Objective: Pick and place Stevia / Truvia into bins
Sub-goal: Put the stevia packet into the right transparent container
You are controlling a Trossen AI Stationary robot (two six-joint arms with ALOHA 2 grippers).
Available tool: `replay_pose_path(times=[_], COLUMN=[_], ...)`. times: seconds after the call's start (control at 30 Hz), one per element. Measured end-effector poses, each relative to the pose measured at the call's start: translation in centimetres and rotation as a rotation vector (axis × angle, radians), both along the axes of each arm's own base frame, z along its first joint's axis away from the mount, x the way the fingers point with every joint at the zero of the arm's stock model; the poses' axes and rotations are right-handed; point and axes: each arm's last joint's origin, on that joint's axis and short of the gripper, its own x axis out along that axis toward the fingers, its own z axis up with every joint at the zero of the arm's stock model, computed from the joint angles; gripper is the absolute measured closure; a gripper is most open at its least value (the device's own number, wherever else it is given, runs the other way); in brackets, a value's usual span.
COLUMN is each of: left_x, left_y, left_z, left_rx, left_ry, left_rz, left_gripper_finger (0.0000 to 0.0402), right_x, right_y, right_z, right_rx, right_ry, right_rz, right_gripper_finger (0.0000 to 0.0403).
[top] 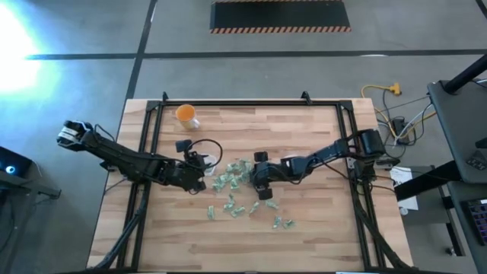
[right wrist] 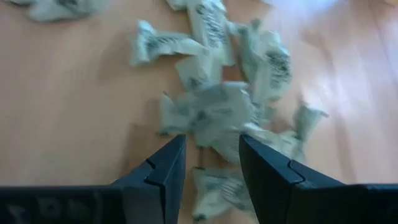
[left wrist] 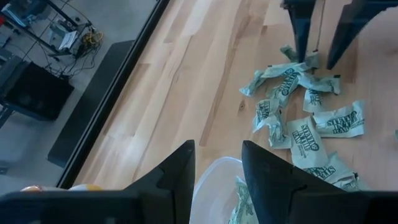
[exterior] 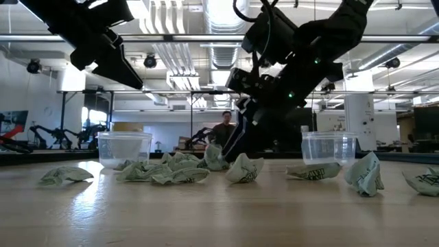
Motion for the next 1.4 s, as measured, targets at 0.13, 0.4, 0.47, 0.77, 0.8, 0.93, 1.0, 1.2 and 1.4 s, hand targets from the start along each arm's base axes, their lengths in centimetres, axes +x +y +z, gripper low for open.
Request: replay_pose_path(times=[0.13, 0.4, 0.47, 0.77, 0.8, 0.93, 1.0, 1.2, 1.4], left_x=[0.0, 0.0, -0.1, -0.1, -0.1, 0.0, 0.0, 0.0, 0.0], left_y=[0.0, 0.0, 0.0, 0.0, 0.0, 0.0, 0.0, 0.0, 0.0], left_z=[-0.1, -0.1, -0.2, -0.2, -0.2, -0.2, -0.2, -0.2, -0.2], left_rx=[0.001, 0.001, 0.001, 0.001, 0.001, 0.001, 0.001, 0.0, 0.0], left_ry=[0.003, 0.003, 0.004, 0.004, 0.003, 0.003, 0.002, -0.001, 0.0], left_rz=[0.0, 0.0, 0.0, 0.0, 0.0, 0.0, 0.0, 0.0, 0.0], left_gripper_finger=[0.0285, 0.0285, 0.0285, 0.0285, 0.0285, 0.0285, 0.0285, 0.0285, 0.0285], right_x=[-0.1, -0.2, -0.2, -0.1, -0.1, -0.1, -0.1, 0.1, 1.3], right_y=[0.1, 0.1, 0.1, -0.1, -0.1, -0.2, -0.2, -0.3, -0.5], right_z=[0.5, 0.4, 0.4, 0.4, 0.4, 0.4, 0.4, 0.0, -1.6], right_rx=[-0.012, -0.034, -0.034, -0.042, -0.042, -0.049, -0.05, -0.052, -0.06], right_ry=[-0.006, 0.005, 0.004, 0.001, -0.003, -0.003, -0.003, 0.0, 0.03], right_rz=[-0.009, -0.023, -0.023, -0.018, -0.019, -0.015, -0.015, -0.01, -0.021], right_gripper_finger=[0.0264, 0.0264, 0.0264, 0.0275, 0.0277, 0.0285, 0.0288, 0.0294, 0.0289])
